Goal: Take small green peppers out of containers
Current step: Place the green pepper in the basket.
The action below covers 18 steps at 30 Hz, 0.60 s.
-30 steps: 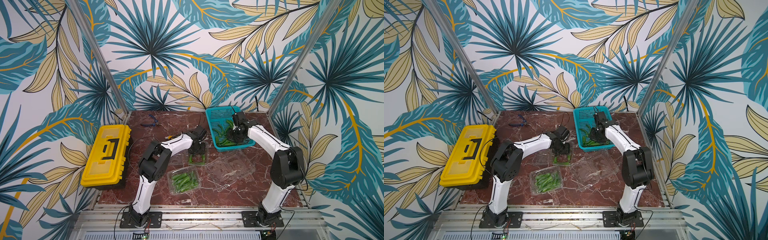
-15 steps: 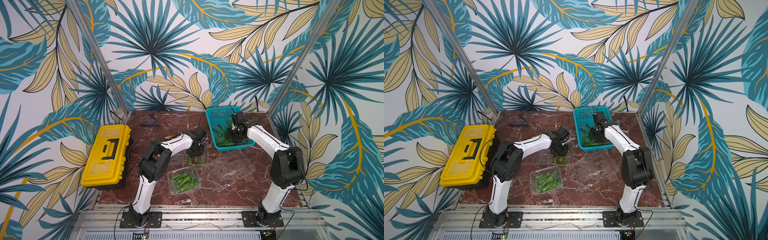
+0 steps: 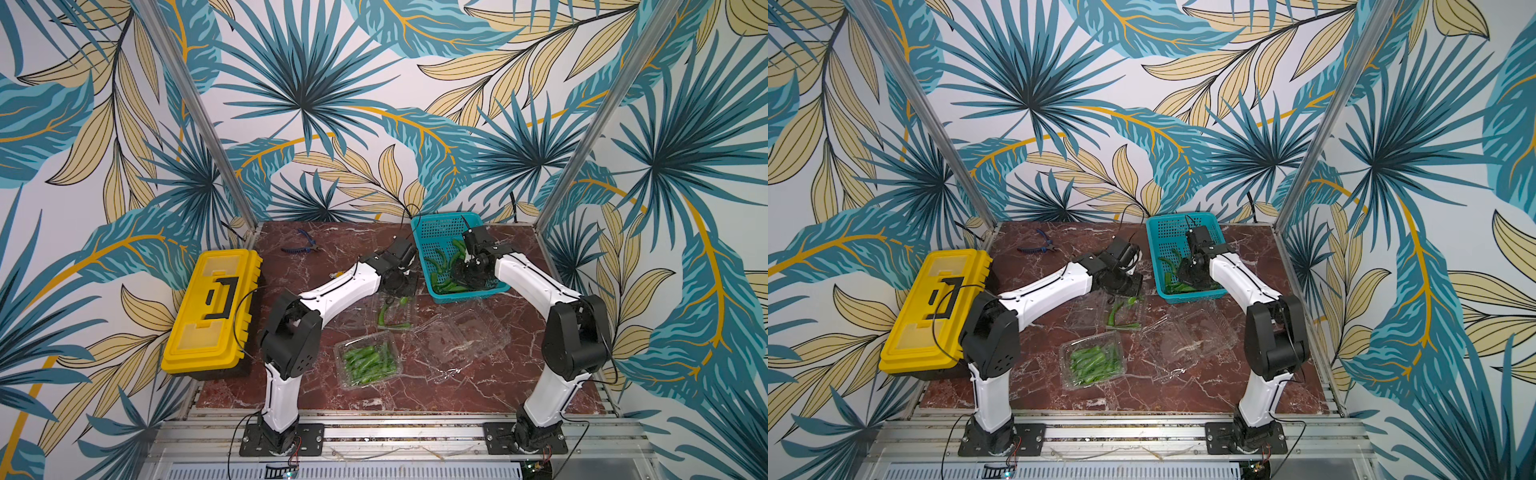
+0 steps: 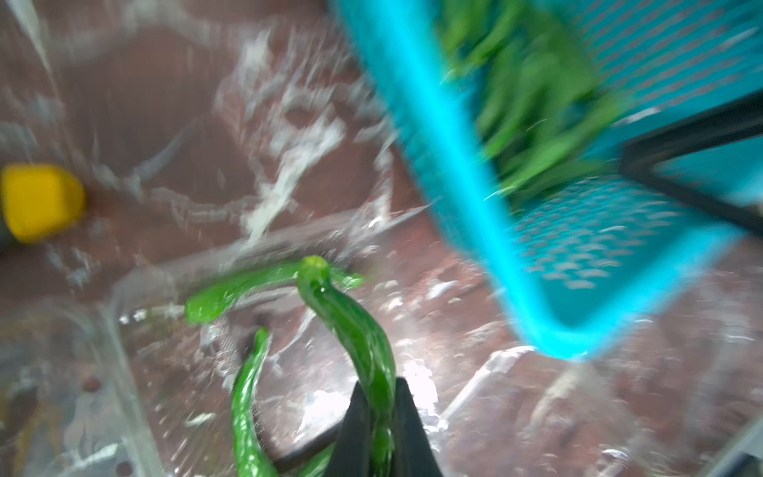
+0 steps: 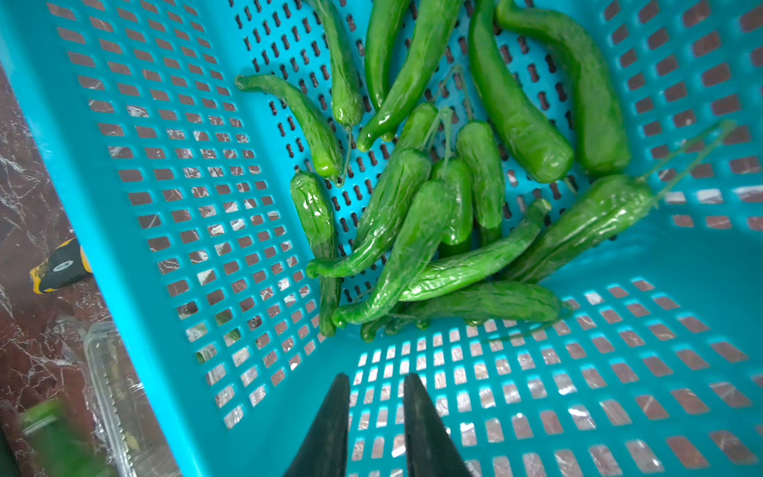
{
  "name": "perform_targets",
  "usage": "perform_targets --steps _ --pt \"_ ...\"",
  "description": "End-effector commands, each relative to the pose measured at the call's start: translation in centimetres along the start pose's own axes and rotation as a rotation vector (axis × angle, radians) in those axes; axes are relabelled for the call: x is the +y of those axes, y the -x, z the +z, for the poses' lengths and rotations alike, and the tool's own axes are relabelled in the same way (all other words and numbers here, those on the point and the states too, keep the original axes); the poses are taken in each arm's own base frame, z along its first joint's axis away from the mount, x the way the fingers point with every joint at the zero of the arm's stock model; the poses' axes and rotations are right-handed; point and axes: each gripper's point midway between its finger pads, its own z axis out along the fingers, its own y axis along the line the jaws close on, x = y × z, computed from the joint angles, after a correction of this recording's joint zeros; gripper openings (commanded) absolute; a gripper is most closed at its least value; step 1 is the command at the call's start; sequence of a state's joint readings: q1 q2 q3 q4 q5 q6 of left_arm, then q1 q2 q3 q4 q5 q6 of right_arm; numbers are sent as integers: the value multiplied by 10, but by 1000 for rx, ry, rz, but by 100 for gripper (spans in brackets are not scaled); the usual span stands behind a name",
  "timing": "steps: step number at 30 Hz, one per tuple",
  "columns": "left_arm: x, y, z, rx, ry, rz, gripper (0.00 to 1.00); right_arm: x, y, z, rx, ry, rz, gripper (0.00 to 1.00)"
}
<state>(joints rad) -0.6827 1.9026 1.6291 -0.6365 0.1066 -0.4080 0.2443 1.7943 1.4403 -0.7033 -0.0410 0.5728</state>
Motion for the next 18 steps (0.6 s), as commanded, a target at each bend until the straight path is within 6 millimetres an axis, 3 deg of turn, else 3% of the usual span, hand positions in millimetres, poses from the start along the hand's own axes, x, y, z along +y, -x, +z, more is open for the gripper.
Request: perform_targets --steps 1,6,10,13,16,18 --pt "-40 47 -31 -201 -147 102 0 -5 -3 -7 -23 -16 8 26" --pt "-68 84 -7 -264 -259 114 6 -9 -8 -8 -21 -24 13 26" --pt "-79 112 16 -291 -287 70 44 -7 -9 -12 -18 -6 2 26" --pt "-82 131 4 -347 -282 70 72 -1 -11 -19 -27 20 -42 26" --pt "-73 141 -19 -406 -225 76 78 11 -14 -26 -52 47 -110 26" --pt "-60 142 -36 -442 -177 57 78 28 -19 -33 -75 97 -172 26"
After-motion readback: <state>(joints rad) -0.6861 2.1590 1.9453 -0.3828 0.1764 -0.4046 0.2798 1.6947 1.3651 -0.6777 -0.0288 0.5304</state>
